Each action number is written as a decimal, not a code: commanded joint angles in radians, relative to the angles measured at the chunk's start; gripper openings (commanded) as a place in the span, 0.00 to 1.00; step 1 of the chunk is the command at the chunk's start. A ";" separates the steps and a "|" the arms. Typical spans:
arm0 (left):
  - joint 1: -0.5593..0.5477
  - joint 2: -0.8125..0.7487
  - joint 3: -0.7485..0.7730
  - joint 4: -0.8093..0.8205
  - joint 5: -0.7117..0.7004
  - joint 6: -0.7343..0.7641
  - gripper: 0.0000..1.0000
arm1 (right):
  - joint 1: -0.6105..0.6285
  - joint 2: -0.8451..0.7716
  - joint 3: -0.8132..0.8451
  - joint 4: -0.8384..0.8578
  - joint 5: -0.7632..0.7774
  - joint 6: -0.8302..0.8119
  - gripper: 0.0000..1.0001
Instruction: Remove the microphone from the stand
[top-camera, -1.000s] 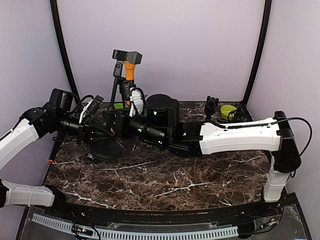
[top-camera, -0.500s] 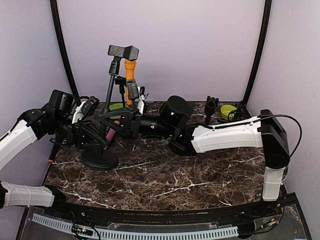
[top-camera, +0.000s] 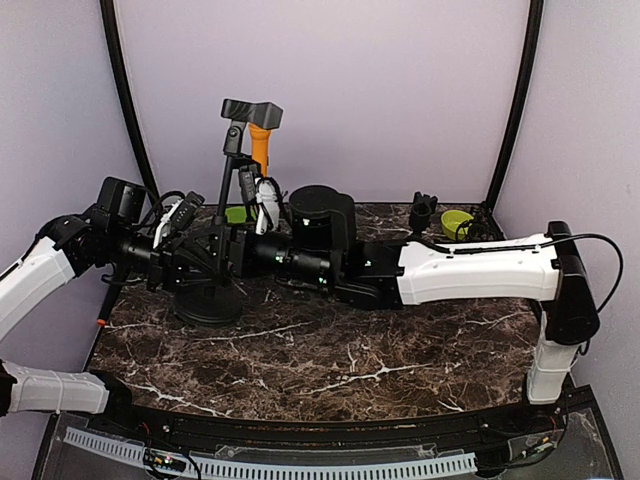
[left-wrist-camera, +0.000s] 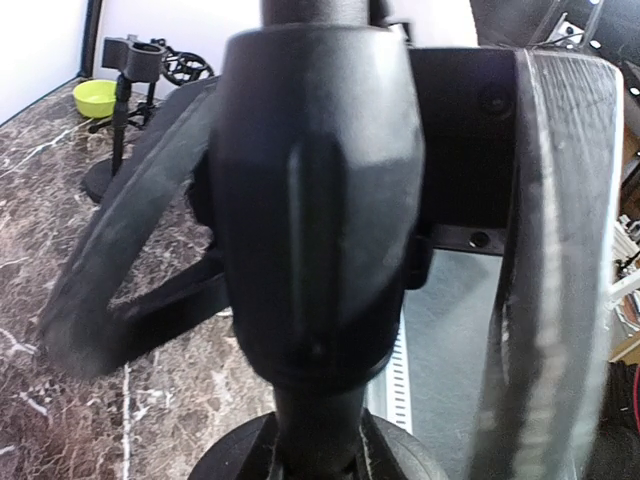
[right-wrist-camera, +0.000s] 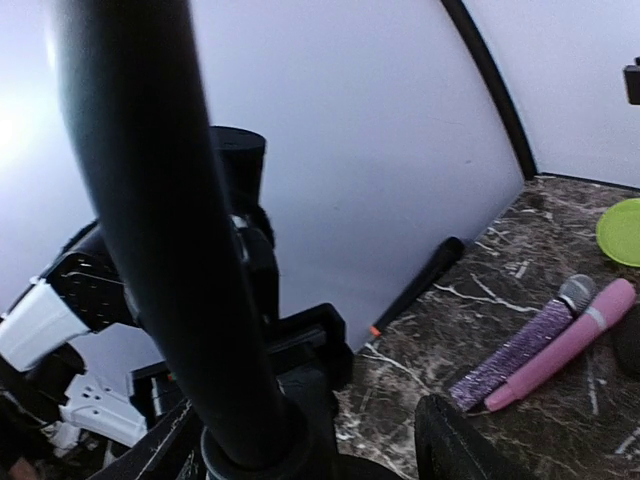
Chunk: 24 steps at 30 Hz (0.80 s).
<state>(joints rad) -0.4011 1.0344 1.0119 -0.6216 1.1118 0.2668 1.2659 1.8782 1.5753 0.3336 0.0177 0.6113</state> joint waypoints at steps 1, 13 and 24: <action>0.006 -0.012 0.033 0.057 -0.050 0.032 0.00 | 0.051 -0.040 0.041 -0.172 0.310 -0.072 0.67; 0.006 -0.014 0.017 0.070 -0.094 0.029 0.00 | 0.086 -0.018 0.091 -0.171 0.388 -0.085 0.43; 0.006 -0.016 0.013 0.063 -0.104 0.043 0.00 | 0.083 -0.013 0.113 -0.150 0.360 -0.086 0.10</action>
<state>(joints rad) -0.4011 1.0348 1.0119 -0.5964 0.9829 0.2859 1.3437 1.8709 1.6585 0.1280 0.3832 0.5369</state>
